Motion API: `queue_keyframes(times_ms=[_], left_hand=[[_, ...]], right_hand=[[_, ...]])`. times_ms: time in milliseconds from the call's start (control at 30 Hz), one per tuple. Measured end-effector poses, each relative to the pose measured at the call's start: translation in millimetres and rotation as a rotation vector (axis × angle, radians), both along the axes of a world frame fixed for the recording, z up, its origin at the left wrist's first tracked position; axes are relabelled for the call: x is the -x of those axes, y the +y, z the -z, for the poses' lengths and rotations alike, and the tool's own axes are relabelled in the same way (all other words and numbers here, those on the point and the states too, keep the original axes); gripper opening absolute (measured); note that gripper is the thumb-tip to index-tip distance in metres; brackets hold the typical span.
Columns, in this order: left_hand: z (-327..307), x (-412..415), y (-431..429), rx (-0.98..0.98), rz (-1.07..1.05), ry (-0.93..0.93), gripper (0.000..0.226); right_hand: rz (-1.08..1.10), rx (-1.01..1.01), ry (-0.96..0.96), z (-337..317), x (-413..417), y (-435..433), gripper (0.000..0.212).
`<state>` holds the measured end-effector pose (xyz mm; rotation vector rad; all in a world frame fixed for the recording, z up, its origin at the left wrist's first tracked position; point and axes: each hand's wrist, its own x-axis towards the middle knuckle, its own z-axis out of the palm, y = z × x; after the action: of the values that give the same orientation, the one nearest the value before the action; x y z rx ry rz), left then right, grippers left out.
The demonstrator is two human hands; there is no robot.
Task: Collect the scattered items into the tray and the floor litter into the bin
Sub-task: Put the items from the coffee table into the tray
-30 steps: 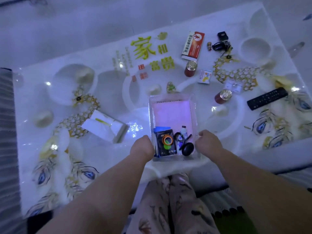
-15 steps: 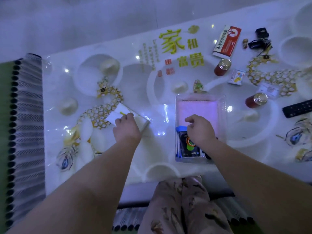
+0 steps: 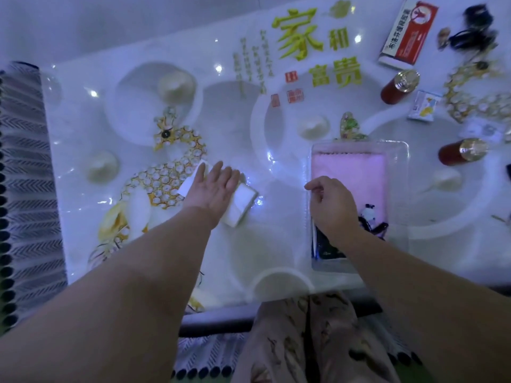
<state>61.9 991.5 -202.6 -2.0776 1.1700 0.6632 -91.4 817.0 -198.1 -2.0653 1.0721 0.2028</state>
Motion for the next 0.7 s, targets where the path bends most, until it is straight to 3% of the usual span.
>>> queue_keyframes(times_ms=[367,700], left_hand=[[-45,12,-33,0.264,-0.199,0.041,0.087],[-108,43,-133,0.476,0.036,0.163,0.096]], right_hand=[[0.082,-0.039,0.035,-33,24,-19,0.03],[0.211,0.012,0.168,-61,76,-76,0.03]])
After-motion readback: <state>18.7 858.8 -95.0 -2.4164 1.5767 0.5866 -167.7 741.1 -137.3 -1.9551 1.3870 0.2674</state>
